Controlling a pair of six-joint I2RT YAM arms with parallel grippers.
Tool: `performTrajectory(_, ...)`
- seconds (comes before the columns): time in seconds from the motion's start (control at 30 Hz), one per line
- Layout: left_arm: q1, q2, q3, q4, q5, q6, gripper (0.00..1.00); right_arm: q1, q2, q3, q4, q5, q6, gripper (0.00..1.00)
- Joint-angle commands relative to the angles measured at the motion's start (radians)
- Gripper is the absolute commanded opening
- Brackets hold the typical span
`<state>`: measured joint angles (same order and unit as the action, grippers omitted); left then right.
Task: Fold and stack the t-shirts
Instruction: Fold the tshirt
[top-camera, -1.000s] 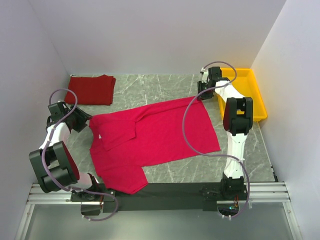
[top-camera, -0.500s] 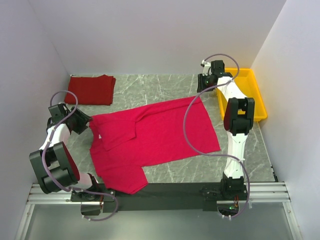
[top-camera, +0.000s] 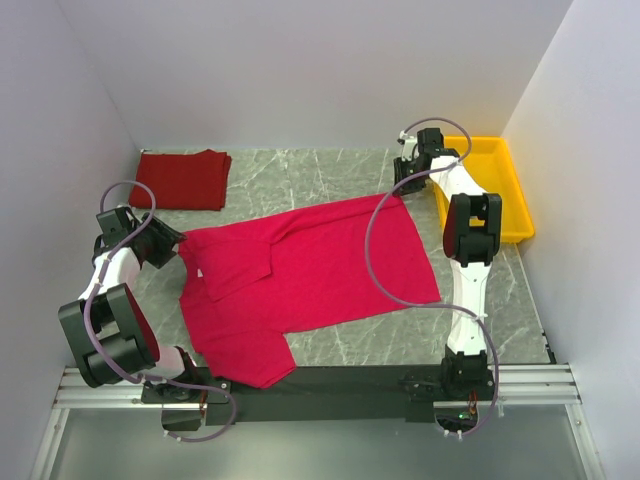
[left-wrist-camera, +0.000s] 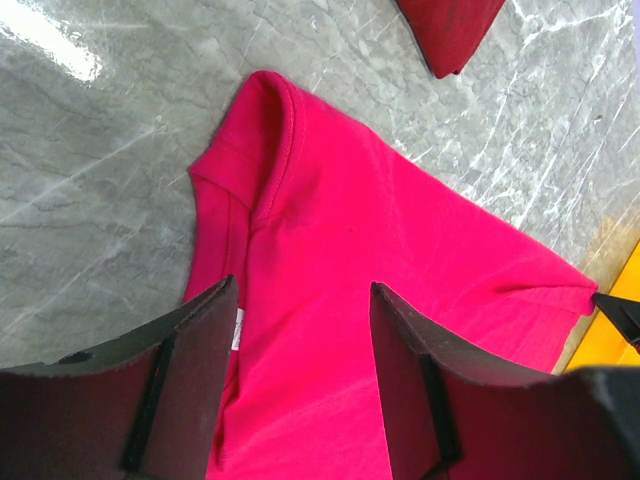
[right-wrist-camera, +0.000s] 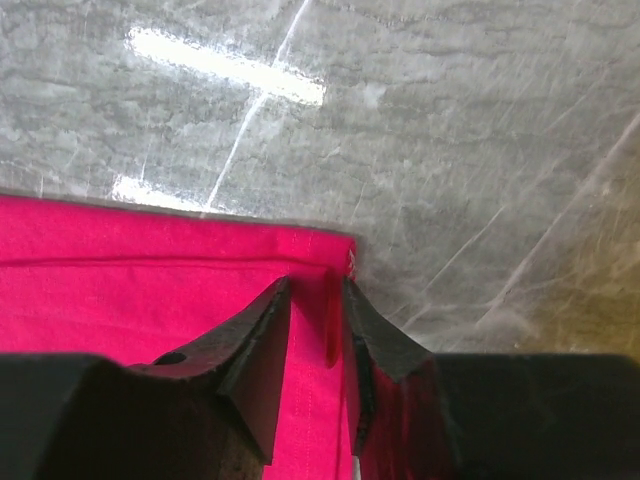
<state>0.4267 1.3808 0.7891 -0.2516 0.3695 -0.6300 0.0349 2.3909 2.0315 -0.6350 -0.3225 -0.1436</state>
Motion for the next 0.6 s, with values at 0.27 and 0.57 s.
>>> performTrajectory(0.27,0.007,-0.009,-0.002,0.026,0.022,0.012,0.61,-0.003,-0.044,-0.023,0.038,0.0,-0.014,0.13)
performTrajectory(0.57,0.01,-0.019,-0.008,0.025,0.025,0.016,0.61,-0.003,-0.15,-0.154,0.116,0.019,-0.034,0.0)
